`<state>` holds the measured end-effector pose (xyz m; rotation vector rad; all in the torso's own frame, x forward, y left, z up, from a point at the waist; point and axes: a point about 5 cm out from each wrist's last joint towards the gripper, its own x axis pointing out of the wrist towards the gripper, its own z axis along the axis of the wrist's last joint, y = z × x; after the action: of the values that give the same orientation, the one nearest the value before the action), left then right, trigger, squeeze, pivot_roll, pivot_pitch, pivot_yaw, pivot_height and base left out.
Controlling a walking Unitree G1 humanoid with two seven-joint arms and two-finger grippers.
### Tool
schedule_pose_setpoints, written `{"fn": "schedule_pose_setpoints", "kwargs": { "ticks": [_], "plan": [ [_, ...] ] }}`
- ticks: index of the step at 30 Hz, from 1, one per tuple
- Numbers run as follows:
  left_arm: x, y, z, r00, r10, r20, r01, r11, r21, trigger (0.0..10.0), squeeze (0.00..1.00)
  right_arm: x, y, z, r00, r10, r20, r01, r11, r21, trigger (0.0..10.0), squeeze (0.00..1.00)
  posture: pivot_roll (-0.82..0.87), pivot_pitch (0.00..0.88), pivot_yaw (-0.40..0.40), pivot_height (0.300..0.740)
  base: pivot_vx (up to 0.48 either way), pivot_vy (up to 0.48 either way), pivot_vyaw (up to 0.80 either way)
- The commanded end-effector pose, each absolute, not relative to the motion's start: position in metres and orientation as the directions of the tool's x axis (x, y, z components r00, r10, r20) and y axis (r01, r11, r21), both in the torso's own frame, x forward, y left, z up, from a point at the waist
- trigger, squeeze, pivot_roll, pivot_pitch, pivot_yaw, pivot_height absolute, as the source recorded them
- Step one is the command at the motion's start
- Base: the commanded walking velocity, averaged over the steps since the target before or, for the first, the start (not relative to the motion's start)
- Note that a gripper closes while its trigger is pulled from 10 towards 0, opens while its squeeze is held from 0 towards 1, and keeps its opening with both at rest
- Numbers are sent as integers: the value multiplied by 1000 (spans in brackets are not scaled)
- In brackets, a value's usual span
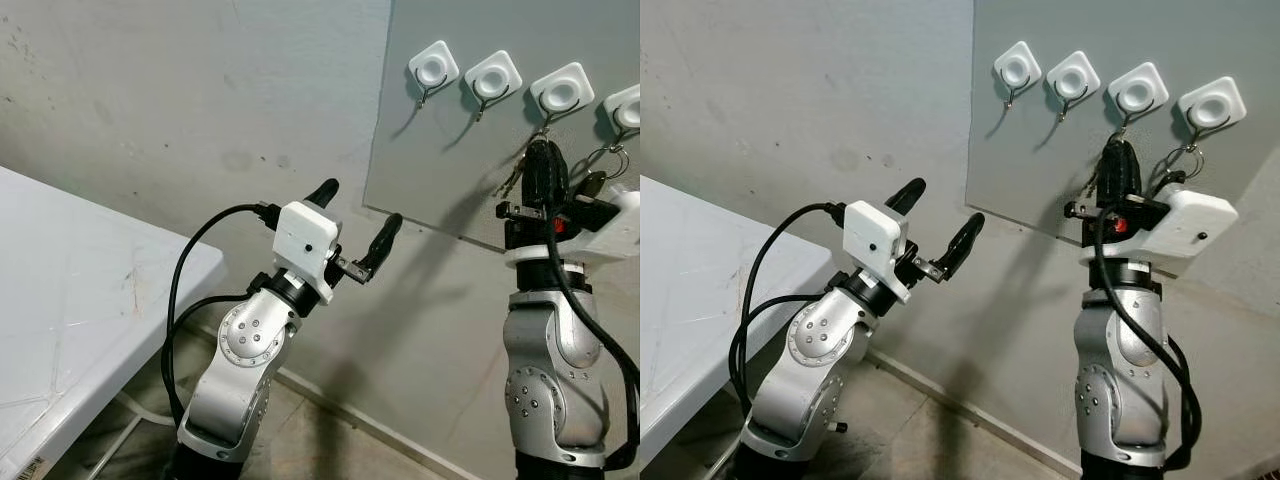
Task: Hang keys on a hook
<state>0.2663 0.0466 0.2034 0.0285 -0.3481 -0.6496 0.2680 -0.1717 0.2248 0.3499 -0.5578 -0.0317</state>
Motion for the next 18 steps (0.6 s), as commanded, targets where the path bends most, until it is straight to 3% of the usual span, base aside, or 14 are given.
{"fn": "schedule_pose_setpoints", "kwargs": {
  "ticks": [1,18],
  "plan": [
    [265,45,213,718,-611,333,599,786,152,10000,0,266,-173,233,834,-141,534,-68,933,353,10000,0,-37,10,-6,740,0,0,0],
    [263,44,214,712,-617,336,605,781,153,10000,0,266,-163,238,827,-67,558,-121,948,294,10000,0,-33,10,-5,740,0,0,0]
  ]
}}
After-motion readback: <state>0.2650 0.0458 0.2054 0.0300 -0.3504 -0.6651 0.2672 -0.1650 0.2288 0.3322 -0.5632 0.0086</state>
